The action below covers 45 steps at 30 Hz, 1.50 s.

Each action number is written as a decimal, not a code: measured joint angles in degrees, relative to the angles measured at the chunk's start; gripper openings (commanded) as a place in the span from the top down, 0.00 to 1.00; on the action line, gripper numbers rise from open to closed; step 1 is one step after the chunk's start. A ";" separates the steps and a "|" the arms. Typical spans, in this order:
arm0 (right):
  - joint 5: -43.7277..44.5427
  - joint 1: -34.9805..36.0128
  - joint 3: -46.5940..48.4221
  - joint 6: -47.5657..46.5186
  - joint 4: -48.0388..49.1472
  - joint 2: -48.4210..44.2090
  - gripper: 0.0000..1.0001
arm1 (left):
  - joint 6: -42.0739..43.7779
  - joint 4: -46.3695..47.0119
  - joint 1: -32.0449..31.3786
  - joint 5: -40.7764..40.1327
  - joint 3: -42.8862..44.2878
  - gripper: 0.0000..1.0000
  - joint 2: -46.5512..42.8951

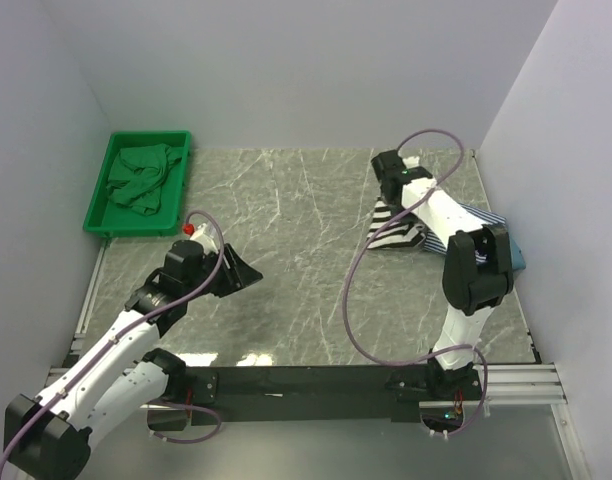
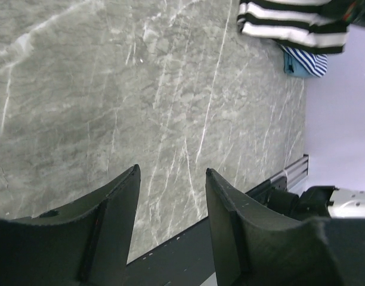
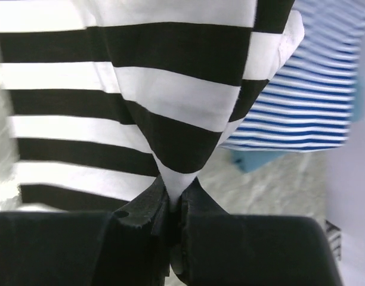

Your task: Fold and stack the tank tops

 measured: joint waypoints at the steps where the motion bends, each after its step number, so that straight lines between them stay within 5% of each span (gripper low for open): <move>1: 0.63 -0.81 1.40 -0.50 -0.90 0.00 1.00 | 0.22 0.15 0.00 0.26 -0.24 0.47 -0.33; 11: 3.39 -8.09 8.48 -4.90 -5.88 -0.13 1.00 | 1.07 1.31 0.00 2.54 -0.85 0.47 -0.37; 24: -1.99 -23.65 2.47 -5.29 -4.50 -6.84 1.00 | 1.64 2.75 0.28 4.59 -1.29 0.48 1.77; 28: -3.41 -25.75 2.47 -2.67 -4.66 -6.08 0.43 | 1.64 3.17 0.39 4.96 -1.31 0.48 1.86; 31: -4.07 -26.16 2.47 -0.46 -5.27 -5.09 0.21 | 1.64 3.15 0.46 5.01 -1.31 0.47 1.86; 39: -5.70 -26.05 4.87 5.75 -8.72 -4.83 0.16 | 1.64 3.10 0.68 4.98 -1.31 0.47 1.86; 45: -8.37 -20.37 2.29 9.46 -6.47 -14.14 0.14 | 1.64 2.86 1.31 4.76 -1.27 0.46 2.10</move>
